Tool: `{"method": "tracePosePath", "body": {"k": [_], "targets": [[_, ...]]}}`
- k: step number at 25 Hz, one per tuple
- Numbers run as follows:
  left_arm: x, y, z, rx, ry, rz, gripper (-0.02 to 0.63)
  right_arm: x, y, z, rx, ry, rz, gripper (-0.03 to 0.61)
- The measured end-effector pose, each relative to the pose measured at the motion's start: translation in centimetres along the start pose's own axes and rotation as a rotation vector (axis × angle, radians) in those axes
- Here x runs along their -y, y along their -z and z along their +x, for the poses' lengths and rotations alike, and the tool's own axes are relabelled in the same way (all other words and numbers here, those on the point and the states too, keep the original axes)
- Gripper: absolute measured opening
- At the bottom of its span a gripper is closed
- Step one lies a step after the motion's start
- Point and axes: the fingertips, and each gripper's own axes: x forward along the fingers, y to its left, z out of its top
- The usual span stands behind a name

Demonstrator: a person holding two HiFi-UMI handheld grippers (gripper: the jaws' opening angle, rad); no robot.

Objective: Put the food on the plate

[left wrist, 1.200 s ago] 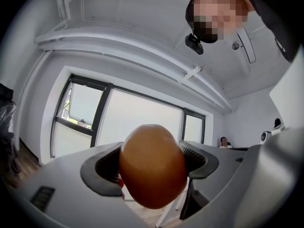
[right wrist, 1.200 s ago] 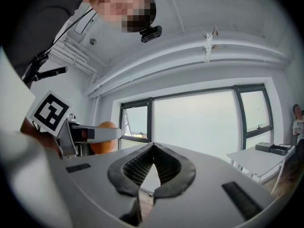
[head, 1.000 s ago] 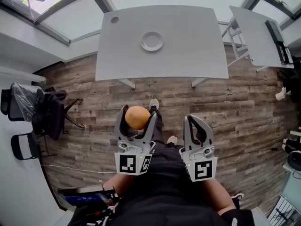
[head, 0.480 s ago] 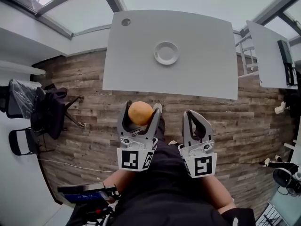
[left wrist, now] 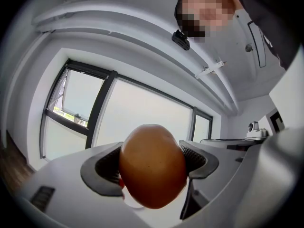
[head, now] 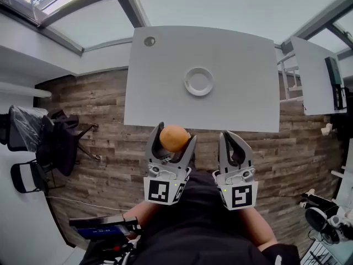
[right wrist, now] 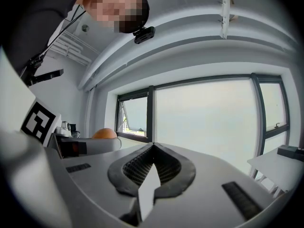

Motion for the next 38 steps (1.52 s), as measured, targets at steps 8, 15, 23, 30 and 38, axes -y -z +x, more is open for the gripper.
{"method": "tracePosePath", "body": {"k": [8, 15, 23, 30, 38], "targets": [[-2.6, -1.2, 3.2, 0.007, 0.008, 0.001, 0.374, 1.0, 0.0, 4.3, 0.002, 0.023, 0.030, -0.003], [-4.0, -0.8, 3.5, -0.015, -0.020, 0.012, 0.374, 1.2, 0.1, 5.4, 0.000, 0.011, 0.037, -0.003], [-3.4, 0.9, 4.5, -0.056, -0.065, 0.029, 0.374, 1.9, -1.4, 5.6, 0.057, -0.048, 0.024, -0.003], [-2.0, 2.7, 7.6, -0.092, -0.067, 0.028, 0.374, 5.2, -2.1, 5.6, 0.087, -0.031, 0.029, -0.003], [-1.6, 4.8, 11.8, -0.096, -0.075, 0.096, 0.374, 8.3, -2.1, 6.6, 0.053, -0.024, 0.034, -0.003]]}}
